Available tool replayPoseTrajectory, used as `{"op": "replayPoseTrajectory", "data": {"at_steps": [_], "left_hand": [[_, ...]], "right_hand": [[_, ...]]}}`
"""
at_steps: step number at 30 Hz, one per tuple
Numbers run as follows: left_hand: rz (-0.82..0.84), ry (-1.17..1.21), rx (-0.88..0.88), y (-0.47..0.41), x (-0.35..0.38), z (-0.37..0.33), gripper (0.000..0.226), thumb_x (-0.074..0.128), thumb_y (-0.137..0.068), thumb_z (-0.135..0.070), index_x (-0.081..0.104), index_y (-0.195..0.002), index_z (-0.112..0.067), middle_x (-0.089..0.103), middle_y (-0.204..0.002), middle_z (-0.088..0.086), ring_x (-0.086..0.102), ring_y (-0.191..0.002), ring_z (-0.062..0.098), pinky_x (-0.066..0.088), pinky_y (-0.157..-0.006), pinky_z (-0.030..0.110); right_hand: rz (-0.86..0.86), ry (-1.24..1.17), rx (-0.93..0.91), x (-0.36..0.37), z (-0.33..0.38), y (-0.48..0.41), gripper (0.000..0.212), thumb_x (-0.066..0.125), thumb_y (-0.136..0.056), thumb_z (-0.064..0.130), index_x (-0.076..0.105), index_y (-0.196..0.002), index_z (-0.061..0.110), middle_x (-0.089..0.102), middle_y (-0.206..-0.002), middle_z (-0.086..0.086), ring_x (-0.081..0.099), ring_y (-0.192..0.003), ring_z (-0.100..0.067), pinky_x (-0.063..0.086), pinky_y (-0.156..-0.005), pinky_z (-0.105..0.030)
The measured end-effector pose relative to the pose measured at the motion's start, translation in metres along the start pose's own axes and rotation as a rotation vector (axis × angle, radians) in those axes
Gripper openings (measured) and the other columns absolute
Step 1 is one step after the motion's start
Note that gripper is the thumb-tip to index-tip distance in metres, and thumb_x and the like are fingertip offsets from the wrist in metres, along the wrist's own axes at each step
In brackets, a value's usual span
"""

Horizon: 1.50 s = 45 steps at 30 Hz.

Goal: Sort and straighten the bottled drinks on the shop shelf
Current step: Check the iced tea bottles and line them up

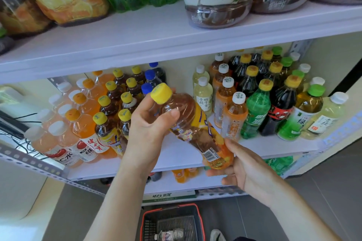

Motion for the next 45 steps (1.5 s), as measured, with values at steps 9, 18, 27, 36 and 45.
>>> {"op": "replayPoseTrajectory", "data": {"at_steps": [9, 18, 27, 36, 45], "left_hand": [[-0.159, -0.345, -0.270, -0.003, -0.031, 0.020, 0.048, 0.062, -0.075, -0.066, 0.071, -0.101, -0.027, 0.075, -0.089, -0.003, 0.070, -0.092, 0.024, 0.056, -0.083, 0.047], [0.123, -0.636, -0.009, -0.017, 0.018, 0.014, 0.051, 0.086, -0.059, -0.046, 0.062, -0.102, -0.034, 0.073, -0.093, -0.013, 0.070, -0.087, 0.005, 0.055, -0.074, 0.019], [0.093, -0.994, 0.025, -0.048, 0.052, 0.081, 0.063, 0.087, -0.062, -0.037, 0.053, -0.114, -0.032, 0.070, -0.097, -0.006, 0.068, -0.091, 0.018, 0.056, -0.079, 0.037], [0.114, -0.785, 0.063, -0.055, 0.060, 0.117, 0.059, 0.084, -0.072, -0.012, 0.058, -0.125, -0.018, 0.063, -0.105, -0.008, 0.060, -0.093, 0.008, 0.038, -0.075, 0.000], [-0.022, -1.200, 0.259, -0.065, 0.009, 0.043, 0.050, 0.061, -0.080, 0.003, 0.062, -0.129, -0.009, 0.056, -0.137, 0.012, 0.054, -0.119, 0.035, 0.042, -0.098, 0.034]], "right_hand": [[-0.111, 0.105, -0.288, -0.013, 0.032, 0.006, 0.064, 0.088, -0.058, 0.009, 0.063, -0.113, 0.026, 0.065, -0.118, -0.014, 0.070, -0.096, -0.029, 0.060, -0.069, -0.039], [-0.416, 0.845, -0.532, -0.022, 0.033, -0.008, 0.061, 0.088, -0.064, 0.015, 0.057, -0.109, 0.043, 0.055, -0.113, 0.011, 0.057, -0.103, -0.001, 0.046, -0.084, -0.012], [-0.609, 1.202, -0.780, -0.022, 0.075, 0.015, 0.043, 0.063, -0.088, 0.010, 0.056, -0.130, 0.014, 0.055, -0.133, 0.001, 0.051, -0.123, -0.018, 0.038, -0.100, -0.019], [-0.528, 1.565, -0.891, 0.011, 0.116, 0.000, 0.060, 0.063, -0.086, 0.005, 0.046, -0.143, 0.009, 0.042, -0.149, -0.011, 0.038, -0.138, -0.029, 0.034, -0.112, -0.042], [-0.464, 1.719, -0.933, 0.029, 0.106, -0.022, 0.050, 0.069, -0.079, 0.003, 0.058, -0.128, -0.002, 0.056, -0.136, -0.014, 0.057, -0.120, -0.031, 0.047, -0.101, -0.042]]}}
Point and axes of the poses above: each hand's wrist, its own y-axis away from the middle knuckle, its own x-axis out of the palm, z = x × y, the point moved 8 cm from there along -y, towards the middle knuckle
